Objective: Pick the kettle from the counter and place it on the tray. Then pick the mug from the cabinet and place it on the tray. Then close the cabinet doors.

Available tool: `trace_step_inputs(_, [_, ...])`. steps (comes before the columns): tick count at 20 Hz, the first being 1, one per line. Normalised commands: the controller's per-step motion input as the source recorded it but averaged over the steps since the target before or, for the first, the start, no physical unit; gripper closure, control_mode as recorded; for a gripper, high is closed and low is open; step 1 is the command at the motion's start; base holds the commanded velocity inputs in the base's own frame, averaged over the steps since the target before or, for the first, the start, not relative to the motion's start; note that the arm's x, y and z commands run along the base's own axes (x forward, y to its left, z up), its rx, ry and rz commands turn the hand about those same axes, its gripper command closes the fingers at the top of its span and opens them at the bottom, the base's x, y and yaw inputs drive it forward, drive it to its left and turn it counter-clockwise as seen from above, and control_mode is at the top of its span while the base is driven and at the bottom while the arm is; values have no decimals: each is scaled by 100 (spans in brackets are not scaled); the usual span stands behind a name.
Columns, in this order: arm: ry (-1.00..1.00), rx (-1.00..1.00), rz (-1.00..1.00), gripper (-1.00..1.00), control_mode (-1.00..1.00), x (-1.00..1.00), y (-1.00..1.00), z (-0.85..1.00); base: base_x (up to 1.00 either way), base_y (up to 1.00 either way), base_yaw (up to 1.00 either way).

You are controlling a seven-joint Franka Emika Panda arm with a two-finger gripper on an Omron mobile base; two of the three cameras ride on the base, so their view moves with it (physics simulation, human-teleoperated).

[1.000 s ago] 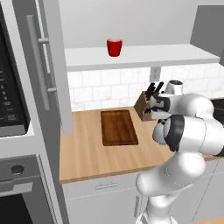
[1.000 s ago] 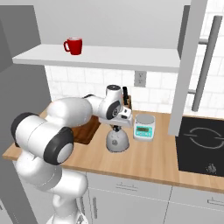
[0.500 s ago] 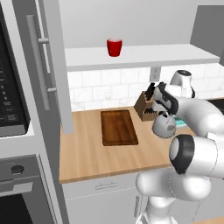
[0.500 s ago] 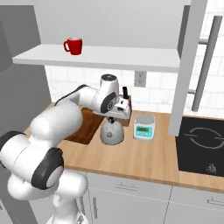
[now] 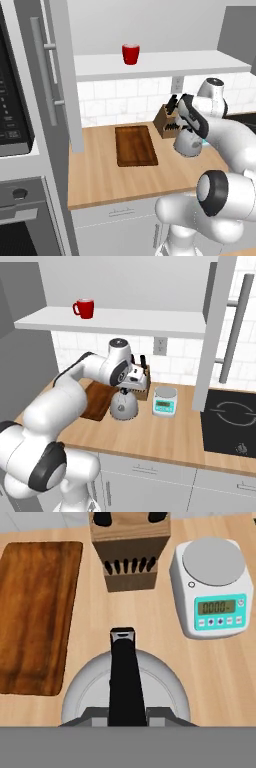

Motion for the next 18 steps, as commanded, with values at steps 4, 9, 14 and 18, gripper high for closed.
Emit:
trace_step_inputs(4, [0,0,0,100,-100,0,78,0,0,0,0])
trace_step_inputs(9, [0,0,0,100,-100,0,100,2,0,0,0])
trace_step_inputs(14, [0,0,-3,100,-100,5,83,-6,0,0,0])
trace_step_inputs(18, [0,0,-4,100,-100,4,10,0,0,0,0])
